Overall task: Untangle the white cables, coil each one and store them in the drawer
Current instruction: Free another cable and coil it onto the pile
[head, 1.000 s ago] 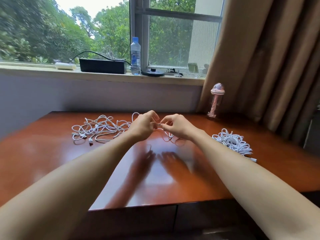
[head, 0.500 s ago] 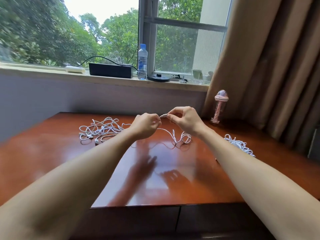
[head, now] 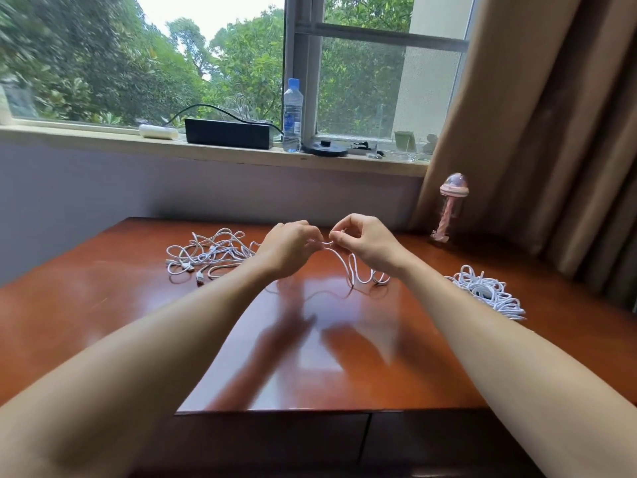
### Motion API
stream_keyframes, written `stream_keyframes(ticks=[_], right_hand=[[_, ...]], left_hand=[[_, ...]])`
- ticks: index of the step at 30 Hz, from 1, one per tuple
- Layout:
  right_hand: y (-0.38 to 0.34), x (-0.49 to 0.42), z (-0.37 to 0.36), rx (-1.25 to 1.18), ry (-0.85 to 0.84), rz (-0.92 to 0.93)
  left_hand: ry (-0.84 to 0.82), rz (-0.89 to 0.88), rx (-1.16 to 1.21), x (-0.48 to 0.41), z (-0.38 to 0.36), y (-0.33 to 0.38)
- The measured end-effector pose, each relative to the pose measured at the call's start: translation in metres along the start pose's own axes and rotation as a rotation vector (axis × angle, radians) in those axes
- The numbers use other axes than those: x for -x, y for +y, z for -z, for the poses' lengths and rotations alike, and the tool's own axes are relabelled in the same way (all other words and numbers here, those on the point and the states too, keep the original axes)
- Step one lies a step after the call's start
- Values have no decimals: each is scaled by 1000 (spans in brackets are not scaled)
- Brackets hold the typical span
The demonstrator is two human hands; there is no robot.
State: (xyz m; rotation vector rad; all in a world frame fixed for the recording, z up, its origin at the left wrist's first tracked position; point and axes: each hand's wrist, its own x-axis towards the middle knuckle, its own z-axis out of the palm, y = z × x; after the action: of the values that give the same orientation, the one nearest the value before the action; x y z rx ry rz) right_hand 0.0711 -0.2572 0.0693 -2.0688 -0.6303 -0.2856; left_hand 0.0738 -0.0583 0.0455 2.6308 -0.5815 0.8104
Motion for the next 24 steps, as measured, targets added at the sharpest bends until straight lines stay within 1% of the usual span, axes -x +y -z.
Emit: stream_keyframes(ticks=[3, 5, 6, 8, 12, 14, 16, 18, 22, 24], right_hand=[[2, -4, 3, 13, 62, 6], [2, -5, 2, 15, 87, 12], [1, -5, 0, 32, 106, 17], [-1, -7, -6, 59, 166, 20], [-8, -13, -9, 75, 246, 15], [-12, -16, -8, 86, 270, 24], [-17, -18, -7, 100, 290, 37], [-19, -21, -7, 114, 307, 53], [-24, -25, -13, 98, 337, 77], [-25, -27, -18, 86, 329, 78]], left_hand=[[-42, 137, -73, 5, 7, -16], [-98, 209, -43, 8, 7, -24], [-122, 239, 10, 8, 8, -26], [-140, 292, 188, 7, 10, -27], [-98, 384, 562, 2, 20, -22], [-69, 413, 631, -2, 29, -21], [-51, 427, 616, -7, 39, -21], [-38, 428, 543, -11, 47, -22], [43, 418, 132, -14, 59, -23], [82, 427, 84, -14, 60, -22]])
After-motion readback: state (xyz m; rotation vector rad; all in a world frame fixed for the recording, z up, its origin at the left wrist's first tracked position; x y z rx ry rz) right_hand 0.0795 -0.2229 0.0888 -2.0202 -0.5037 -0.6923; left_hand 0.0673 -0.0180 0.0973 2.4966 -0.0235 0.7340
